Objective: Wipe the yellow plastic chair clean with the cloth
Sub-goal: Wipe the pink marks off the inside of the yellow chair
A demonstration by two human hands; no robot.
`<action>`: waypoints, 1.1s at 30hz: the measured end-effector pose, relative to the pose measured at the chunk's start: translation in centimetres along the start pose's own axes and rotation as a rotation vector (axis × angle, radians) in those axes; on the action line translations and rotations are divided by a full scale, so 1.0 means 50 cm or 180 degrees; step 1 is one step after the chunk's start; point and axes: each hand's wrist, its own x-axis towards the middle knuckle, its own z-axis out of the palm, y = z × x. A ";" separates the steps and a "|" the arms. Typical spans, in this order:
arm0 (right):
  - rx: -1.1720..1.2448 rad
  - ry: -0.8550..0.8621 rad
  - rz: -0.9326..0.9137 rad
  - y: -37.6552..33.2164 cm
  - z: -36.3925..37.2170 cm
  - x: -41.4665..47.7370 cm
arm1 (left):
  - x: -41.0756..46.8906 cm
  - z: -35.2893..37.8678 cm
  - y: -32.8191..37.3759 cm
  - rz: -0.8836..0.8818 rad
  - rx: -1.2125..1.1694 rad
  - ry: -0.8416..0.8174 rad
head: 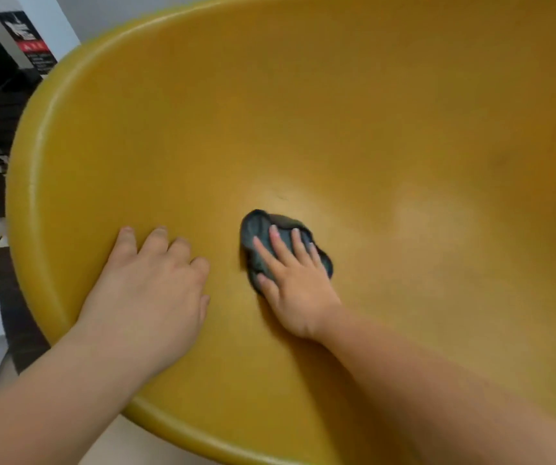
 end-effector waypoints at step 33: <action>-0.1610 -0.0161 0.2140 0.527 -0.218 -0.298 | 0.076 -0.029 0.223 0.0701 -0.0530 0.0022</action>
